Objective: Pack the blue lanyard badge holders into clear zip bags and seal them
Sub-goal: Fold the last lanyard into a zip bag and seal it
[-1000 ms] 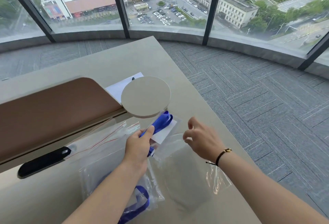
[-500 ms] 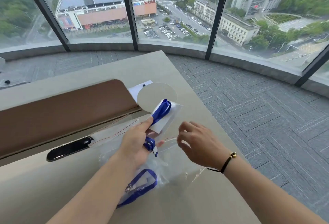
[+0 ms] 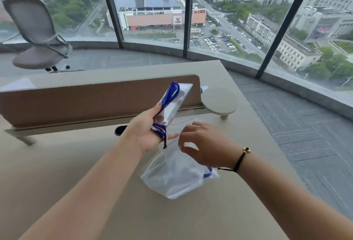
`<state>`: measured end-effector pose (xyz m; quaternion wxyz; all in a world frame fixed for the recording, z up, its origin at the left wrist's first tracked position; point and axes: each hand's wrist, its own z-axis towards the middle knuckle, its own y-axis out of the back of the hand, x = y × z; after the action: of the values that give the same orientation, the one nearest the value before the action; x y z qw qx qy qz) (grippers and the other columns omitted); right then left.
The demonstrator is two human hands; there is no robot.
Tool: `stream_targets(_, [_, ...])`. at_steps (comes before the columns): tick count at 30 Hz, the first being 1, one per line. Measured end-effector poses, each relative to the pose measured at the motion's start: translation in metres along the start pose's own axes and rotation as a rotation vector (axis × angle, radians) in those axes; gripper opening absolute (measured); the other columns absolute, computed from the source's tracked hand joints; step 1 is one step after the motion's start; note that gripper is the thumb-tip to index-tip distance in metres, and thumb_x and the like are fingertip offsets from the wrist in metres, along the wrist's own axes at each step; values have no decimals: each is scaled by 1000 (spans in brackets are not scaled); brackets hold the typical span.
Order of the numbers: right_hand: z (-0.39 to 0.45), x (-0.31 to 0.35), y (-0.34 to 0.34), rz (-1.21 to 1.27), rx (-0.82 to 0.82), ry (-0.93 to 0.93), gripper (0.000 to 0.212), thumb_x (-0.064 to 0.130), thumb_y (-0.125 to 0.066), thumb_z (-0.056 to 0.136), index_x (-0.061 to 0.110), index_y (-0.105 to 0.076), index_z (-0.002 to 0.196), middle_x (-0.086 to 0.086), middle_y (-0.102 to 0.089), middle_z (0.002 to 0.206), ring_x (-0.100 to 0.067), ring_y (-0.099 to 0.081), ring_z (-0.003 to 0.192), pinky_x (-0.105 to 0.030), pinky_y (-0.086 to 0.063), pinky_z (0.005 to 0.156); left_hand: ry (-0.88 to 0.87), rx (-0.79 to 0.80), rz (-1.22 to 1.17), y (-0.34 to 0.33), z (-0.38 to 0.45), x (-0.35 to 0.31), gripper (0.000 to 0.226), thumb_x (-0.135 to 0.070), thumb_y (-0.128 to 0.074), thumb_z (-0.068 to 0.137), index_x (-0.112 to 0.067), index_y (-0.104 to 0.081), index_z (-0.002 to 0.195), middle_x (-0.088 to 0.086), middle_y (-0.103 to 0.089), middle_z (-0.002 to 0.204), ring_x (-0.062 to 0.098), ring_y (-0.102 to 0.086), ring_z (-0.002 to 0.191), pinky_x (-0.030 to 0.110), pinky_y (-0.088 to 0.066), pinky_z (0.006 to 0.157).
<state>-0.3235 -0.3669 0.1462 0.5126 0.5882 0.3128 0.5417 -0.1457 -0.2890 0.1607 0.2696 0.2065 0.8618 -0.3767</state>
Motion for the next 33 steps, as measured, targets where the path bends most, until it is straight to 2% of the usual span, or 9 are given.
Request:
stream_targets(3, [20,27,-7,21,71,-16,9,34,-55,95,33,-64,96,9,-65,93,-12,-53,82,-30,-48,77,-35,-39,-46,29,-13,-10,28,-30,-56,101,-13,-68,120,4,-70,110,20,-66,96,70,-47,93])
stream_targets(8, [44,63,-25,75,177,-39,13,41,-49,99,35,-59,100,8,-66,92,-11,-56,80,-30,-53,74,-137,-116,-83,81,-32,-19,27,-30,-56,101,-14,-67,121,6,-77,103,25,-68,99,60,-55,82])
stream_targets(11, [54,77,-38,69,220,-16,15,42,-44,101,36,-56,106,4,-66,94,-14,-56,79,-23,-48,67,-204,-190,-60,103,-39,-22,29,-28,-56,101,-13,-62,125,8,-77,102,29,-70,97,60,-55,86])
stream_targets(16, [61,90,-54,-24,244,59,15,44,-36,103,35,-48,108,1,-61,84,-21,-57,77,-39,-52,71,-266,-316,-113,126,-44,-34,28,-27,-59,100,-14,-60,125,12,-71,110,29,-66,95,64,-54,89])
stream_targets(19, [63,93,-60,-79,240,119,16,44,-34,103,34,-45,108,2,-60,81,-22,-55,73,-35,-48,65,-286,-321,-181,132,-44,-41,29,-28,-59,100,-16,-61,126,13,-71,116,31,-66,102,65,-54,86])
stream_targets(24, [67,94,-68,-78,266,116,13,41,-36,103,33,-47,104,7,-62,92,-21,-55,75,-34,-46,62,-313,-280,-278,131,-42,-50,30,-30,-59,99,-16,-62,125,14,-67,125,33,-63,107,68,-53,87])
stream_targets(26, [67,93,-71,-74,287,98,12,39,-36,103,33,-45,100,6,-58,94,-22,-53,73,-35,-45,58,-324,-272,-286,127,-41,-52,29,-31,-59,99,-16,-63,124,13,-66,121,32,-62,102,67,-54,86])
stream_targets(29, [65,92,-72,-103,310,66,13,40,-35,103,33,-45,98,1,-50,98,-24,-49,65,-34,-34,52,-334,-257,-288,124,-40,-51,25,-32,-58,100,-18,-63,120,11,-68,115,31,-61,100,66,-54,88])
stream_targets(33, [62,92,-70,-113,324,42,13,42,-34,102,34,-43,98,-8,-51,121,-28,-52,63,-37,-48,56,-345,-264,-256,120,-39,-45,15,-31,-58,100,-20,-63,109,12,-69,117,32,-63,103,66,-54,88])
